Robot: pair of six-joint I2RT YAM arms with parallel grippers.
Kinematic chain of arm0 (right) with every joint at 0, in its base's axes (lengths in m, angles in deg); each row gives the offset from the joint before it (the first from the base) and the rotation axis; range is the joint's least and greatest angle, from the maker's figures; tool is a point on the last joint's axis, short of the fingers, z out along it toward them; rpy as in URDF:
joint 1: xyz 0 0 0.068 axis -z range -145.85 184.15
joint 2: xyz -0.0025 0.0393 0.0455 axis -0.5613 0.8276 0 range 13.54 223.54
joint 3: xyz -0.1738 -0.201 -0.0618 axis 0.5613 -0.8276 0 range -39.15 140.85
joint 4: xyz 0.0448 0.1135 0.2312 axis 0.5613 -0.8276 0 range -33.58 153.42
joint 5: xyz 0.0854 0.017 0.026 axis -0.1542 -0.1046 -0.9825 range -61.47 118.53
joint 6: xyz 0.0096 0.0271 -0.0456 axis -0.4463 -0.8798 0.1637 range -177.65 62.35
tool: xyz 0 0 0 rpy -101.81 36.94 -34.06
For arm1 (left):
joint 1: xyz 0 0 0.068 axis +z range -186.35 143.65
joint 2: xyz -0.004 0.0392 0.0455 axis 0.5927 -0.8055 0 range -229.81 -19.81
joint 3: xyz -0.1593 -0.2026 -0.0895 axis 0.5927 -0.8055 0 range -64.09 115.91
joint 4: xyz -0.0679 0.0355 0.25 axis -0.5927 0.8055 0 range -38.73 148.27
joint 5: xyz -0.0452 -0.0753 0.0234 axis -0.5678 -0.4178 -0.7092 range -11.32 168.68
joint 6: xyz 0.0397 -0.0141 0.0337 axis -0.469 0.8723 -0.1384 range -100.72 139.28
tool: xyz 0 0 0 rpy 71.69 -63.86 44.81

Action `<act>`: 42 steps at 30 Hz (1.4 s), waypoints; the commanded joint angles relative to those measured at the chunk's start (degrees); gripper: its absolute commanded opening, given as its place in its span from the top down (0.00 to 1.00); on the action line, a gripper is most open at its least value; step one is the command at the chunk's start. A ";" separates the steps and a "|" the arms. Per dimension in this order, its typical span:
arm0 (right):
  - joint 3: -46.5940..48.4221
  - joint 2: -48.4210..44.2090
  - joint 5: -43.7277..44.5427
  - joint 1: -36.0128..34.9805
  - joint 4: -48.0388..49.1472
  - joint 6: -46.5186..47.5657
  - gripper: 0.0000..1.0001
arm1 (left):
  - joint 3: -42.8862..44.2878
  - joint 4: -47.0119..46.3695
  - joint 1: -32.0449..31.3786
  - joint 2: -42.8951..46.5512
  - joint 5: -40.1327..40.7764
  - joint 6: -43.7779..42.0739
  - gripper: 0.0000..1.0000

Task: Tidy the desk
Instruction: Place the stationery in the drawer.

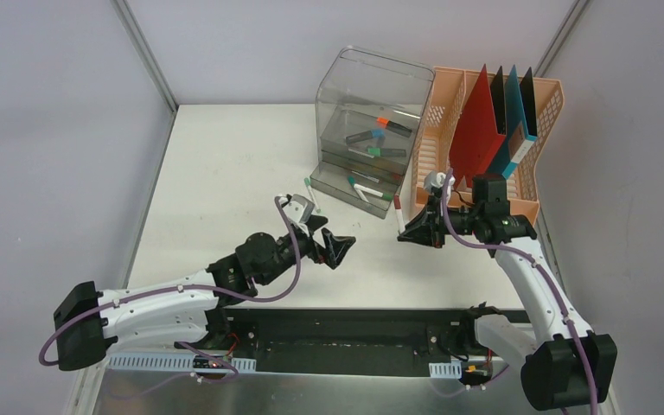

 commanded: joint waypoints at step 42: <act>34.27 37.46 65.94 -23.20 1.07 -2.42 0.52 | -12.20 20.56 1.48 21.18 13.65 8.69 0.01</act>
